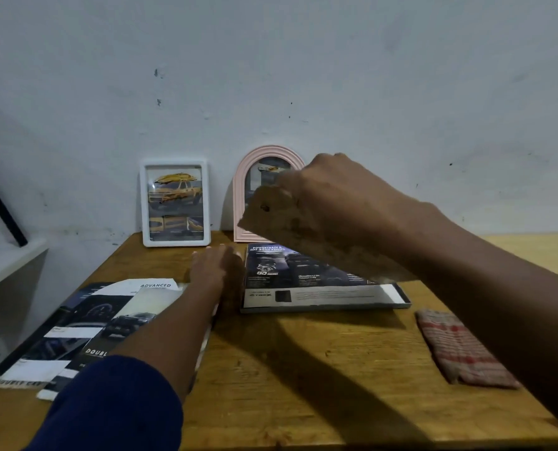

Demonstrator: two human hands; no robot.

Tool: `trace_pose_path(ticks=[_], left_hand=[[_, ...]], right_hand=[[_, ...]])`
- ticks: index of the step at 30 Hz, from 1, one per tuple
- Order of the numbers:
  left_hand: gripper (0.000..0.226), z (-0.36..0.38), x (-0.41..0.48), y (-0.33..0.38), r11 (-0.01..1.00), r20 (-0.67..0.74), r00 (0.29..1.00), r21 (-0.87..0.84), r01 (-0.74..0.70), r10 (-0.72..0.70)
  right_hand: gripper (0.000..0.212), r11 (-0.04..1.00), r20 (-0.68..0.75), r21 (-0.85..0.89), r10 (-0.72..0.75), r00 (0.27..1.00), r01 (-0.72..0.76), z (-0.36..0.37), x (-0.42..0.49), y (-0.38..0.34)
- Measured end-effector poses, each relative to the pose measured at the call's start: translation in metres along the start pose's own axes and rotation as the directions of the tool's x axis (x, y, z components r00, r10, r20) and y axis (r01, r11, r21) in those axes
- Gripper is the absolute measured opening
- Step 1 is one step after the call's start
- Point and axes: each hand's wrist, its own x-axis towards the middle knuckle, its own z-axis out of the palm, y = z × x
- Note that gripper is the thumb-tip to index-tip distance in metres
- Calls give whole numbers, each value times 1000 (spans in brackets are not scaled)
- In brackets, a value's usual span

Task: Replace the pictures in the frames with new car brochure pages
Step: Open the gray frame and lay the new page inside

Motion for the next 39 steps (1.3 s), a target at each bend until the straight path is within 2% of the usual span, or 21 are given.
trace_pose_path(ticks=[3, 5, 9, 13, 19, 22, 24, 26, 30, 33, 34, 36, 39], left_hand=[[38, -11, -17, -10, 970, -47, 999, -244, 13, -25], [46, -19, -29, -19, 944, -27, 999, -330, 24, -35], [49, -30, -56, -29, 941, -10, 1000, -337, 24, -29], [51, -29, -73, -26, 940, 18, 1000, -339, -18, 25], [52, -19, -95, -11, 947, 86, 992, -316, -57, 88], [49, -10, -96, -2, 954, 126, 986, -292, -72, 113], [50, -3, -92, 0, 952, 134, 982, -293, -92, 136], [53, 2, -90, 3, 949, 147, 978, -299, -95, 145], [55, 12, -87, 13, 956, 135, 978, -267, -119, 160], [56, 20, -79, 20, 964, 114, 978, -220, -147, 175], [56, 22, -74, 21, 965, 112, 977, -211, -156, 182], [57, 26, -65, 22, 967, 108, 976, -191, -167, 190], [58, 30, -51, 20, 969, 85, 976, -165, -183, 199]], right_hand=[[32, 997, 111, 9, -78, 991, 77, -14, -25, -36], [30, 992, 137, 53, -124, 983, 117, -12, -46, -62], [24, 977, 218, 133, -192, 957, 166, 5, -84, -118], [20, 975, 235, 105, -216, 948, 196, 31, -104, -166], [29, 977, 178, 206, -97, 979, 59, 87, -122, -175], [46, 969, 203, 248, -64, 977, 12, 108, -134, -162], [57, 947, 237, 310, 5, 972, -80, 112, -138, -151], [56, 918, 263, 339, 119, 958, -207, 119, -137, -131], [52, 851, 373, 277, 333, 866, -446, 143, -139, -76], [43, 827, 480, 285, 315, 819, -484, 158, -143, -47], [42, 799, 480, 321, 327, 814, -509, 160, -141, -39], [44, 712, 414, 380, 440, 797, -590, 165, -134, -20], [57, 640, 313, 266, 650, 692, -721, 173, -120, 16]])
